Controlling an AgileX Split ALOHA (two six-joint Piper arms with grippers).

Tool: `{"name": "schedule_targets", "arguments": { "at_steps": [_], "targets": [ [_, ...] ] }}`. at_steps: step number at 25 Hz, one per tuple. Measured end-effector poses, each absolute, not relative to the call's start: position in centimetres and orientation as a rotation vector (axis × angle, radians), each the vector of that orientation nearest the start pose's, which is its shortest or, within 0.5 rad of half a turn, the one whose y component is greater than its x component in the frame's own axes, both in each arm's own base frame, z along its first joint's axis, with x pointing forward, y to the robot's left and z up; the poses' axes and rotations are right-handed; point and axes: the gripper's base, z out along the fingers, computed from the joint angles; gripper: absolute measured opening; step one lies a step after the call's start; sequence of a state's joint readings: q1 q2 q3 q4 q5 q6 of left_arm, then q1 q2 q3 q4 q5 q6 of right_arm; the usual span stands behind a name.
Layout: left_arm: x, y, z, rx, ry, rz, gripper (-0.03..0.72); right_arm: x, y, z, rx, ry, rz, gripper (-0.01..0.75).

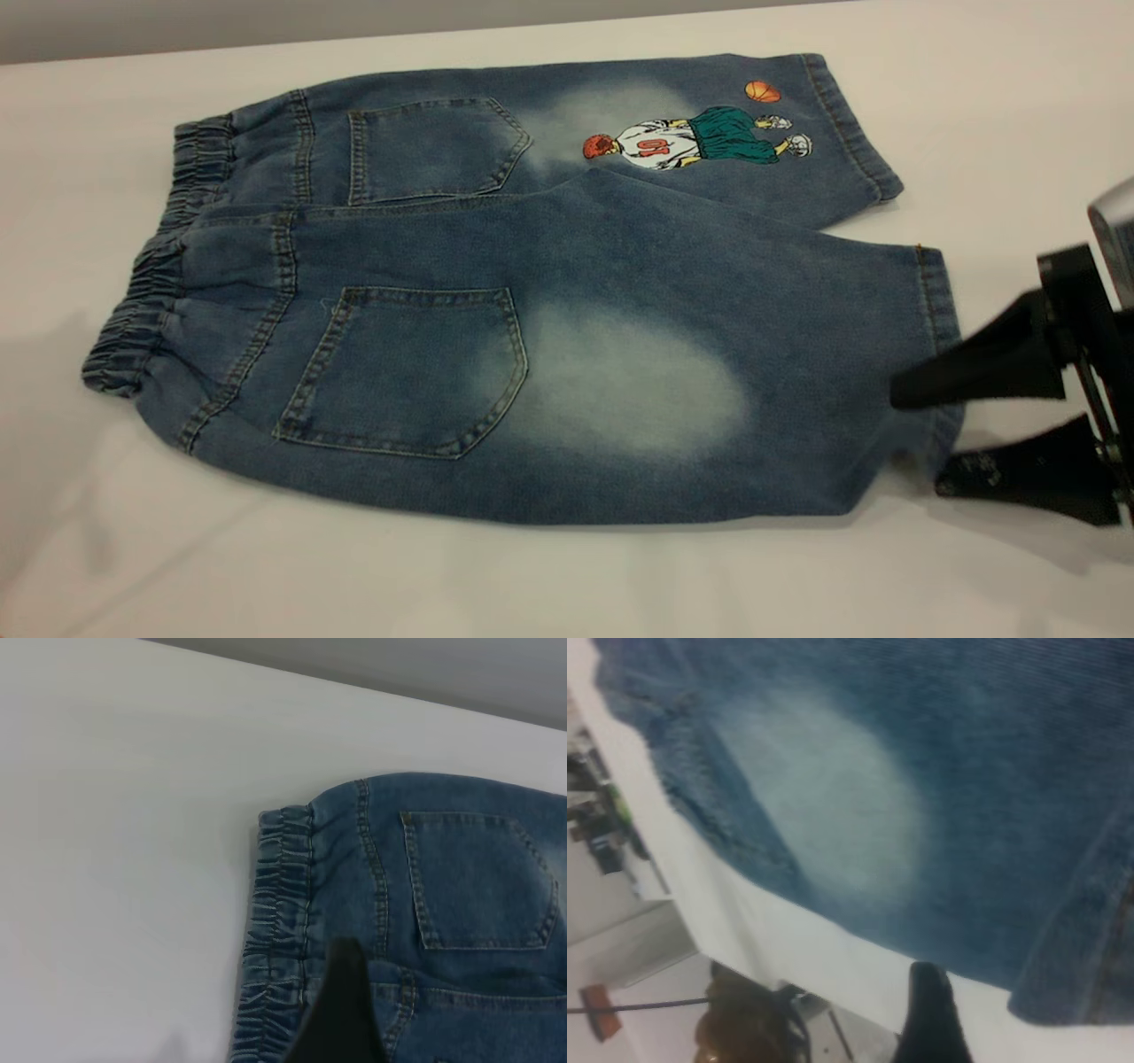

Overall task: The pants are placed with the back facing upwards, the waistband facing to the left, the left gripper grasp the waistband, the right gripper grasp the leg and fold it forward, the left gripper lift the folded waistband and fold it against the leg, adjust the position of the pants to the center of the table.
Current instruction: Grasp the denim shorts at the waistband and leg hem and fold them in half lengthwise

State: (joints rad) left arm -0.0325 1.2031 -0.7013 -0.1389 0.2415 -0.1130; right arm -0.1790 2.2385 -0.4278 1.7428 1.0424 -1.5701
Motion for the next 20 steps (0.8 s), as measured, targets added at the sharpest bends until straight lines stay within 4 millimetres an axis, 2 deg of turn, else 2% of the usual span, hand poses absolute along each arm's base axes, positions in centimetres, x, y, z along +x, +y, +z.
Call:
{"name": "schedule_targets", "arguments": {
  "at_steps": [5,10,13,16,20],
  "targets": [
    [24.47,-1.1,26.4,-0.222,2.221,-0.19,0.56,21.08,4.1,2.31,0.577,2.618,1.524,0.434],
    [24.46,-1.1,26.38,-0.219,2.224,-0.188,0.56,21.04,3.83,1.85,0.576,2.67,1.448,0.434],
    [24.46,-1.1,26.38,-0.219,2.224,-0.188,0.56,21.03,3.83,1.84,0.576,2.671,1.447,0.409],
    [24.46,-1.1,26.38,-0.219,2.224,-0.188,0.56,21.01,3.78,1.77,0.577,2.679,1.436,0.319],
    [24.38,-1.11,26.28,-0.219,2.239,-0.188,0.56,20.99,3.75,1.72,0.577,2.685,1.427,0.118]
  ]
}}
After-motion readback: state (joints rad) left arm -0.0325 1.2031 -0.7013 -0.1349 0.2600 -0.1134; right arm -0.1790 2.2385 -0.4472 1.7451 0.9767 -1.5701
